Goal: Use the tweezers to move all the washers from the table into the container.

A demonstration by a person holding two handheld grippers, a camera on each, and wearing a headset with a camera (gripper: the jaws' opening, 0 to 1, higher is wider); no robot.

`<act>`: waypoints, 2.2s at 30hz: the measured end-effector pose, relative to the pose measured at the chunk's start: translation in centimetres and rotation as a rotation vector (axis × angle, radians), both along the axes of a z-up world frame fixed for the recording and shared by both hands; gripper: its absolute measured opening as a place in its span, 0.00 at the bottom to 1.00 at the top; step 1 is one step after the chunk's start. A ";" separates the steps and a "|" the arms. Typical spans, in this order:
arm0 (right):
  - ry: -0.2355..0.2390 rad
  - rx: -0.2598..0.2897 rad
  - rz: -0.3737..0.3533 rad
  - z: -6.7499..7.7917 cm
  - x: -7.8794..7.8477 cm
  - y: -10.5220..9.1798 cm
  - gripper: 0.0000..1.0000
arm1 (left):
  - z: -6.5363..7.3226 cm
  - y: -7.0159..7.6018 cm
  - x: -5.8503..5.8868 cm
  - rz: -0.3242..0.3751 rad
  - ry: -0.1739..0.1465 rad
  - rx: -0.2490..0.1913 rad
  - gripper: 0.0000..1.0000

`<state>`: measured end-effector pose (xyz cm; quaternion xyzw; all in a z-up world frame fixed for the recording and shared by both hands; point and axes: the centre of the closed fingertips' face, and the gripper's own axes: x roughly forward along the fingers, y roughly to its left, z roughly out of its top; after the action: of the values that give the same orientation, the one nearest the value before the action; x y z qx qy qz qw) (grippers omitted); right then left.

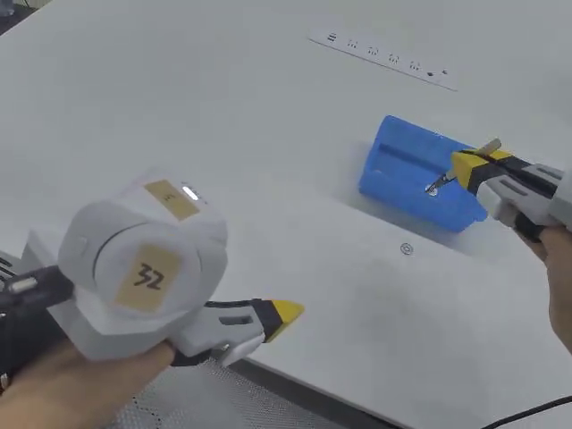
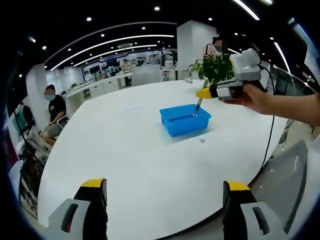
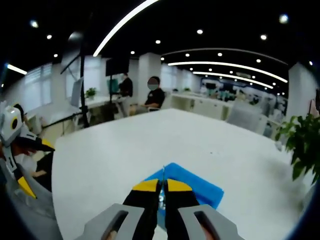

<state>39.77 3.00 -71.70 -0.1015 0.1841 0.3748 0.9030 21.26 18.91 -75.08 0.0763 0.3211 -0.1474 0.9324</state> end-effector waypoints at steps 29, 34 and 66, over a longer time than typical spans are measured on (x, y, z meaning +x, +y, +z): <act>0.078 -0.073 -0.089 -6.8 3.8 -0.8 0.00 | -0.4 0.3 0.0 0.001 0.015 0.027 0.98; 0.093 -0.079 -0.094 -7.6 3.8 -1.1 0.00 | -0.4 0.3 -0.1 0.001 0.018 0.026 0.98; 0.043 0.100 -0.154 -2.1 2.6 -1.9 0.01 | 0.1 0.1 -0.1 -0.007 -0.002 0.034 0.98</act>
<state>42.36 1.11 -73.82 -0.0335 0.1918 0.3150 0.9289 21.16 19.02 -74.93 0.0933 0.3226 -0.1454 0.9307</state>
